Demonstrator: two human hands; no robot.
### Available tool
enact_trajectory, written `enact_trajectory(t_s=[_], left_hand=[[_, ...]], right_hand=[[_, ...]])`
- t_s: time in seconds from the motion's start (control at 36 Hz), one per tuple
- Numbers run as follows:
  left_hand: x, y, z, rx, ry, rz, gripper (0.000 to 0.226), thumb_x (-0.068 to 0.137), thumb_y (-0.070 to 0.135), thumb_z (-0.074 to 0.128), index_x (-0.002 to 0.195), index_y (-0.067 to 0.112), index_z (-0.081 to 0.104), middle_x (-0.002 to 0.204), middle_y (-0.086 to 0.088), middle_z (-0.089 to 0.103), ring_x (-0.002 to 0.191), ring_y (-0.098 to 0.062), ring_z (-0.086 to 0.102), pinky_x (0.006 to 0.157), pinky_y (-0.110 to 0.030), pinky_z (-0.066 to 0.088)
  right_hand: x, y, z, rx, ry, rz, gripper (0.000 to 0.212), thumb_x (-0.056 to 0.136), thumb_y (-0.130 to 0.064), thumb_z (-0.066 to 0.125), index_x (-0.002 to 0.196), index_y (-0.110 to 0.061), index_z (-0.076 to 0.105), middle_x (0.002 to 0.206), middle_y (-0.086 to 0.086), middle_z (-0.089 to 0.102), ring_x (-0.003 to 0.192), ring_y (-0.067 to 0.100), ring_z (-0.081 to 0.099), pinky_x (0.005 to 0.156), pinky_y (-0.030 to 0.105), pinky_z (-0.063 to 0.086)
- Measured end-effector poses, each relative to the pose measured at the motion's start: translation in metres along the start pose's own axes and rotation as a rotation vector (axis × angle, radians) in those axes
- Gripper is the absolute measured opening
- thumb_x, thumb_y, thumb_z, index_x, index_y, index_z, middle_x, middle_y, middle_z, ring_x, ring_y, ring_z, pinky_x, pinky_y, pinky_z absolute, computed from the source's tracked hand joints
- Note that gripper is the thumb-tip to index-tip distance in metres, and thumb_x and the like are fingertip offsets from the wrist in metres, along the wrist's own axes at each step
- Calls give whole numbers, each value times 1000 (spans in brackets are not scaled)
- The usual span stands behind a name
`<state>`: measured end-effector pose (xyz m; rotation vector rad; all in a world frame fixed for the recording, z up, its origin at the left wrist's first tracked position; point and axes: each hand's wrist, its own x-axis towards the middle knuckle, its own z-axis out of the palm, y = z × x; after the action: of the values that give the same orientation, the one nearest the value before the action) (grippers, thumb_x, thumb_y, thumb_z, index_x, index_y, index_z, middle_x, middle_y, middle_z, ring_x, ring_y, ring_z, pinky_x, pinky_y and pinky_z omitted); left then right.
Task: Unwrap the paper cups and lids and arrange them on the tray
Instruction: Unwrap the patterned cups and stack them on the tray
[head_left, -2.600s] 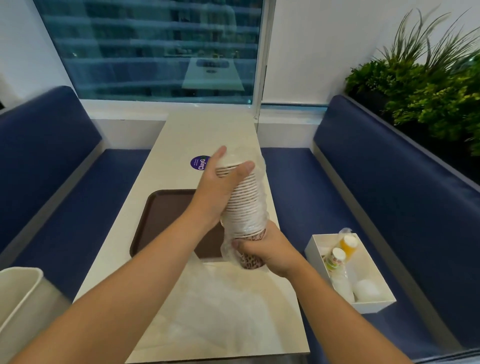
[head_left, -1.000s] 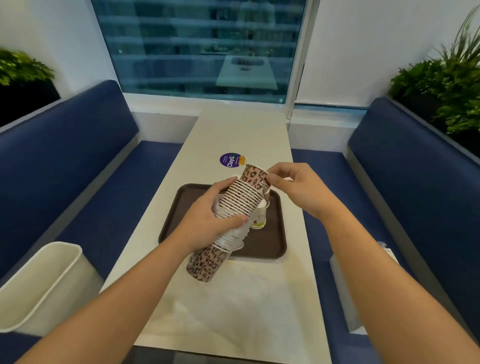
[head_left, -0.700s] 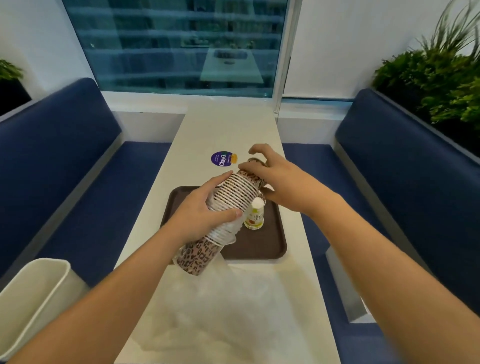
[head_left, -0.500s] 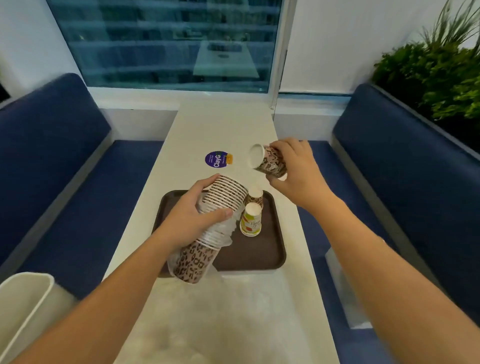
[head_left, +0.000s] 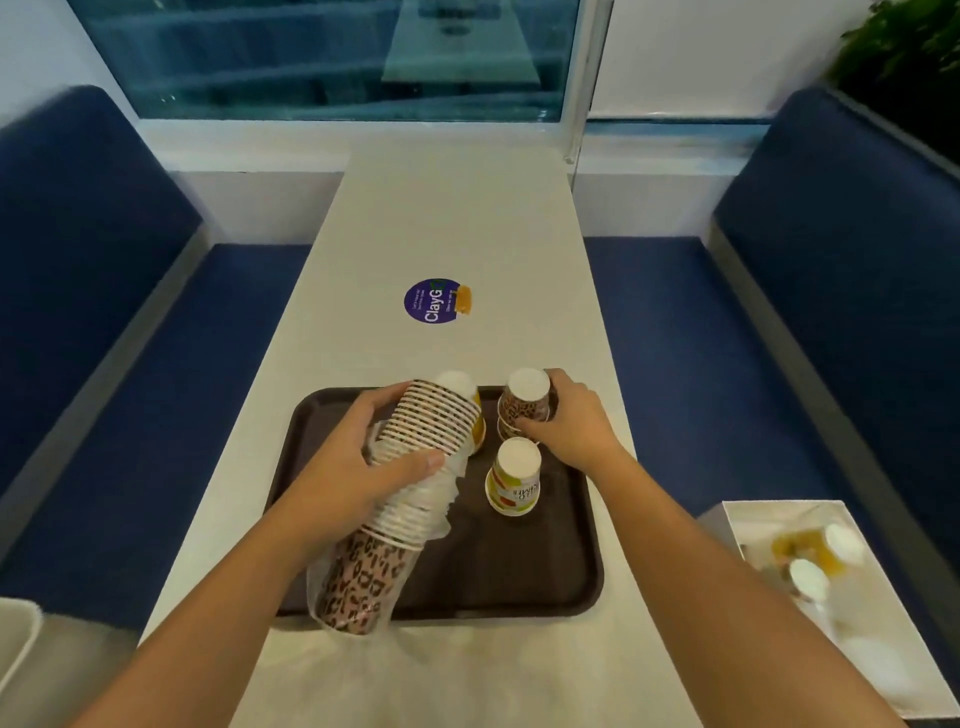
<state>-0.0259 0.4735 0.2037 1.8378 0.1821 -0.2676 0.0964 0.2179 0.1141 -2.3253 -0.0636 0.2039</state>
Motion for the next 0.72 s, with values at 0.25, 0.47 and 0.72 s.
enact_trajectory(t_s=[0.25, 0.47, 0.72], left_hand=[[11, -8, -1, 7, -13, 8, 66, 84, 37, 81, 138, 54, 46, 124, 28, 62, 108, 0, 68, 77, -20, 59], [12, -2, 6, 26, -40, 55, 67, 84, 38, 82, 137, 58, 45, 121, 31, 62, 105, 4, 67, 73, -16, 58], [9, 4, 5, 85, -69, 133, 66, 84, 37, 83, 132, 60, 44, 113, 45, 58, 105, 16, 60, 72, -10, 55]], right_hand=[[7, 13, -2, -118, -113, 10, 89, 86, -21, 83, 159, -22, 31, 155, 5, 46, 144, 29, 41, 114, 44, 40], [-41, -75, -32, 179, -72, -368, 16, 104, -33, 57, 116, -40, 65, 118, -27, 61, 115, 1, 56, 93, 17, 50], [-61, -96, -39, 369, -262, -262, 18, 105, -27, 58, 100, -28, 75, 94, -17, 76, 92, 4, 70, 80, 18, 56]])
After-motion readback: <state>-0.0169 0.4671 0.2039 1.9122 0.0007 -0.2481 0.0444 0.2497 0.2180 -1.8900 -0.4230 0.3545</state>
